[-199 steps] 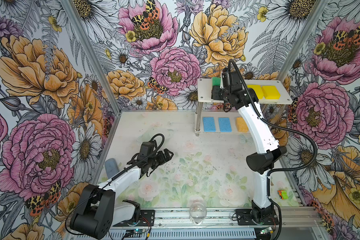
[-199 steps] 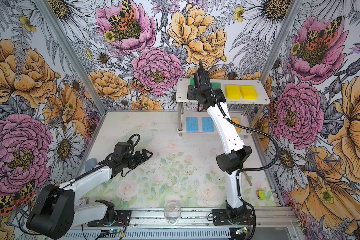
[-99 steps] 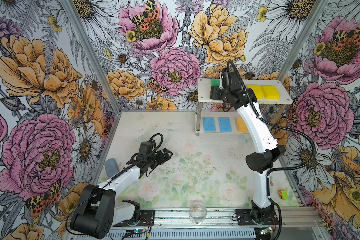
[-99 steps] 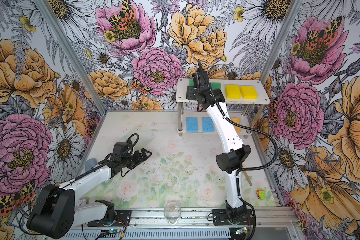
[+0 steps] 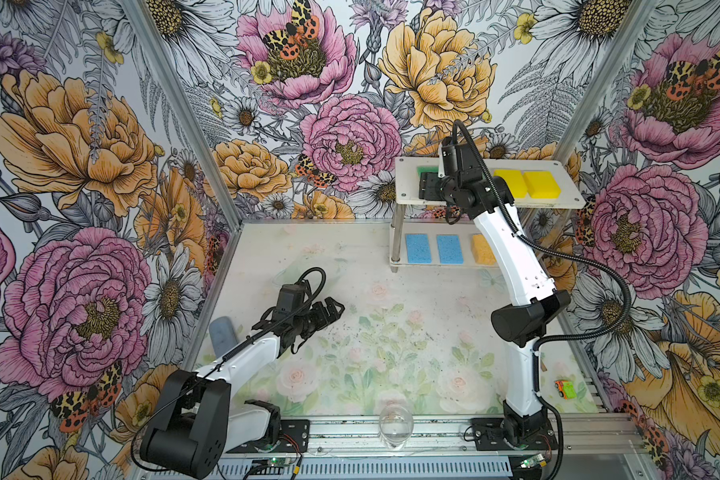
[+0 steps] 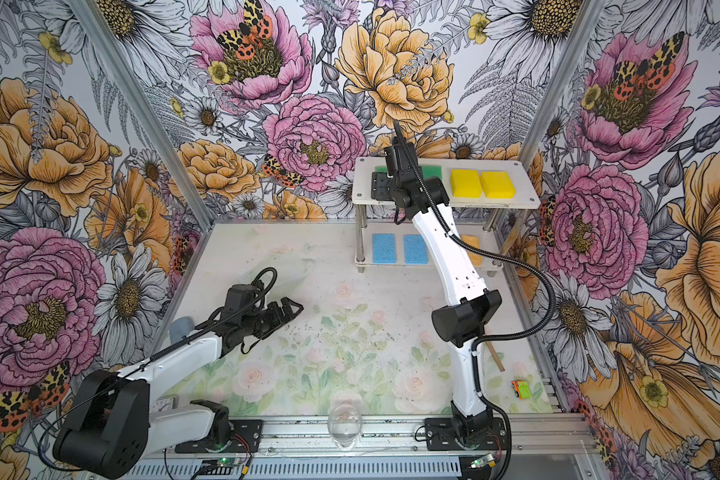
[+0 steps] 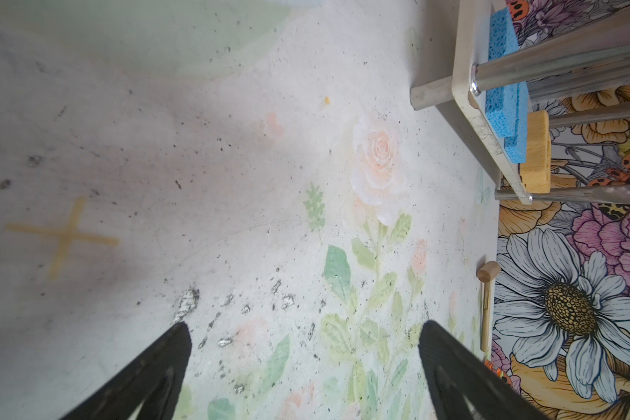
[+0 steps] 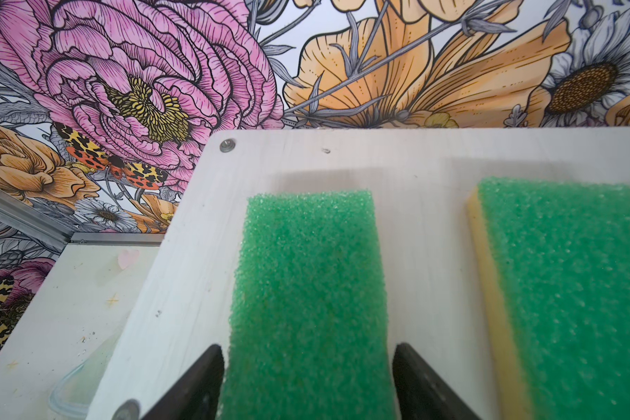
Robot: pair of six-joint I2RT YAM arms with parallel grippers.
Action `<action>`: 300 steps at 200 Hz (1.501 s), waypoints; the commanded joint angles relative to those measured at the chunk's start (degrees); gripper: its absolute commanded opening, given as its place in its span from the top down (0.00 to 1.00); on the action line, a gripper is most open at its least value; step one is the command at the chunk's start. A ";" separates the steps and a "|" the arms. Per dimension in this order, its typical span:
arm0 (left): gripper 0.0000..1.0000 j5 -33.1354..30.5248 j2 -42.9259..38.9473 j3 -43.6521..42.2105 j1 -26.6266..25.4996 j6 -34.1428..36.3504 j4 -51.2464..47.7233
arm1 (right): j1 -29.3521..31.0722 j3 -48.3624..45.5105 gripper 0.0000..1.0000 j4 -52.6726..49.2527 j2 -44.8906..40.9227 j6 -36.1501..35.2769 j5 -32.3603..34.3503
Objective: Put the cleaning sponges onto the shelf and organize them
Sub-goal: 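Lower the sponge onto the top shelf beside the other green sponge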
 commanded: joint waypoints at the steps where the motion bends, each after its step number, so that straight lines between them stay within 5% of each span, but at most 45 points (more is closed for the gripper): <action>1: 0.01 0.86 -1.15 -0.70 0.68 1.16 1.08 | -0.44 1.33 0.25 1.71 1.16 -0.20 -0.39; 300: 0.01 1.43 -2.38 -1.40 1.75 1.34 0.70 | -0.13 1.06 0.24 1.77 1.96 4.70 3.03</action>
